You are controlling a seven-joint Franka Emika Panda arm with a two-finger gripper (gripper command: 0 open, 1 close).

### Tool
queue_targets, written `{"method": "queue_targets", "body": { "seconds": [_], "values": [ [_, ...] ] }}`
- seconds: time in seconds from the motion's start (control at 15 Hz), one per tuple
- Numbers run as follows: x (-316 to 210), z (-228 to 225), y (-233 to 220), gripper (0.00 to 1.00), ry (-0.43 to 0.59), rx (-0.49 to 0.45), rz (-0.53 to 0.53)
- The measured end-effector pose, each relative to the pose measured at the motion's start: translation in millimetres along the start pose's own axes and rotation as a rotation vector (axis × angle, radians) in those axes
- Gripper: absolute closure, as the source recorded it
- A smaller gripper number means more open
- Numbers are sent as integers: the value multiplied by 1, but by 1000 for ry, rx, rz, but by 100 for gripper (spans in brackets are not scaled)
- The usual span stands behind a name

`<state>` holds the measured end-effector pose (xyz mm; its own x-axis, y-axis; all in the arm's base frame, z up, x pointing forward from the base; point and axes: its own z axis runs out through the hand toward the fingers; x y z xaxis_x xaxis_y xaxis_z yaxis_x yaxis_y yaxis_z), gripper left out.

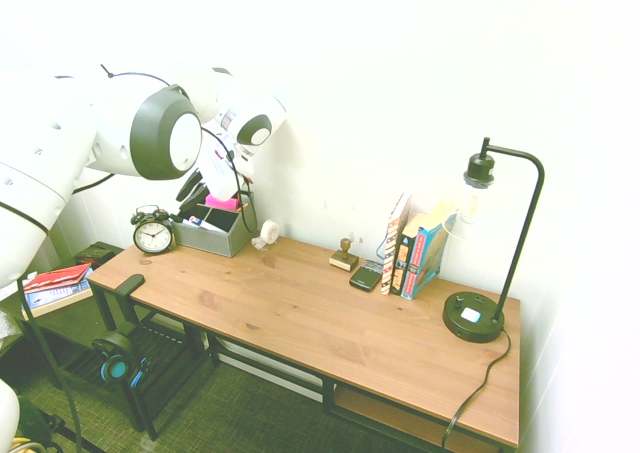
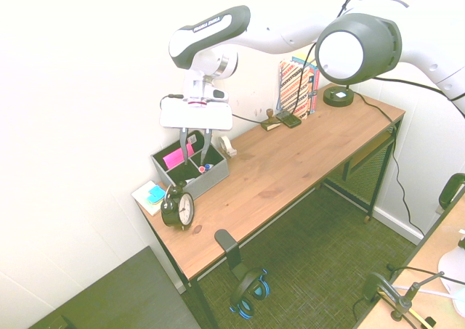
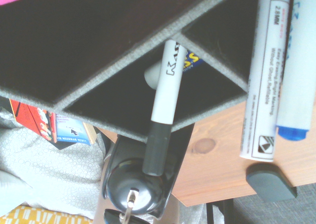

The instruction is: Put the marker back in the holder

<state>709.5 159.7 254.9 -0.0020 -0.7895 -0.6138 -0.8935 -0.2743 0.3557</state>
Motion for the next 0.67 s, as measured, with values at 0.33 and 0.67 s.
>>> {"method": "queue_targets", "body": {
  "seconds": [0.33, 0.67],
  "values": [
    [17, -44, 49, 0, 270, -5, -106],
    [47, -57, 88, 0, 550, 6, -215]
  ]
}}
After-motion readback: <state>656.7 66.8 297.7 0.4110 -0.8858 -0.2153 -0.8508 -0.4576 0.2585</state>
